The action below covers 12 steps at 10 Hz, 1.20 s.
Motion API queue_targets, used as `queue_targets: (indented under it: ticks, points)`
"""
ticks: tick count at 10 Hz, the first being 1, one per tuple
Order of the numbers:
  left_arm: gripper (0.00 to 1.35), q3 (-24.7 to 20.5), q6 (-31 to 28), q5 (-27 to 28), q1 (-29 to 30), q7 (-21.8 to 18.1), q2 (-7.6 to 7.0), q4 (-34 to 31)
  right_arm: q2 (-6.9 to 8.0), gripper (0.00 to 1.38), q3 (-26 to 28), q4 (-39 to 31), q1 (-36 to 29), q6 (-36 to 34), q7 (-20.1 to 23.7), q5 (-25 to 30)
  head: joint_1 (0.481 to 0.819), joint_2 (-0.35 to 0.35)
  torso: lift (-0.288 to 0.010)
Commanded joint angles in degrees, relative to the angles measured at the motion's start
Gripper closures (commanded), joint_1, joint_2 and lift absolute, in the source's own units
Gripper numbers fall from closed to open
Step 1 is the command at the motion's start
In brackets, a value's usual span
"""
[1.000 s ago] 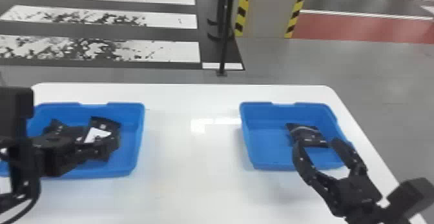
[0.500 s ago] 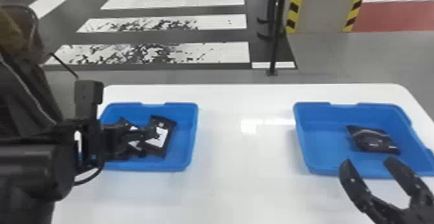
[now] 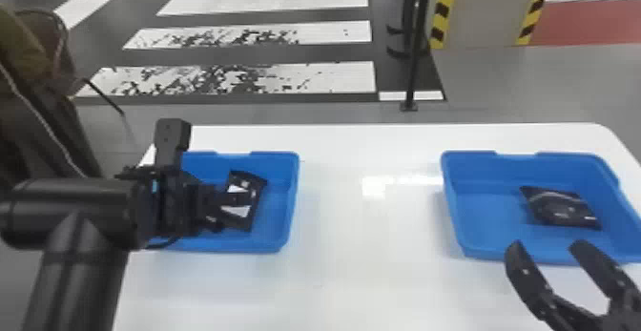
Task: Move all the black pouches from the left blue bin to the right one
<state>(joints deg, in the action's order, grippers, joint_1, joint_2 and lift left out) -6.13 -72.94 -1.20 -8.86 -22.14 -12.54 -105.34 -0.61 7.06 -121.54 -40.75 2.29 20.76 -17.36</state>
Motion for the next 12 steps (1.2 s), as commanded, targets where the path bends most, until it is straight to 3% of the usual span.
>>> queue_targets:
  ticks: [1,5,6,7,9,11,12]
  points:
    - [0.19,1.3,0.0,-0.1,-1.8,-0.1,-0.03,3.2,0.0,0.18,-0.2,0.4,0.1,-0.6,0.1,-0.8,0.695,0.1,-0.14]
    - [0.23,2.7,-1.0,2.1,-4.6,0.0,0.5,8.2,0.0,0.19,-0.2,1.0,0.5,-0.9,0.3,-1.8,0.695,0.091,-0.14]
    - [0.35,2.7,-1.0,2.5,-5.8,0.0,0.68,10.2,0.0,0.19,-0.2,1.1,0.5,-1.0,0.4,-2.1,0.695,0.093,-0.14]
    - [0.57,2.6,-1.0,2.2,-6.9,0.0,0.94,13.0,0.0,0.19,-0.2,1.4,0.8,-1.2,0.5,-2.2,0.695,0.096,-0.14]
    - [0.74,2.8,-1.4,3.8,-8.6,0.1,1.56,16.5,0.0,0.19,-0.2,1.9,1.1,-1.4,0.9,-2.9,0.695,0.098,-0.14]
    - [1.06,2.7,-1.6,5.7,-9.4,0.1,1.91,18.6,0.0,0.19,-0.2,2.2,1.2,-1.6,0.9,-3.2,0.695,0.102,-0.14]
    - [1.11,2.8,-1.6,6.9,-9.3,-0.1,1.91,18.6,0.0,0.19,-0.2,2.4,1.2,-1.9,1.0,-3.8,0.695,0.107,-0.14]
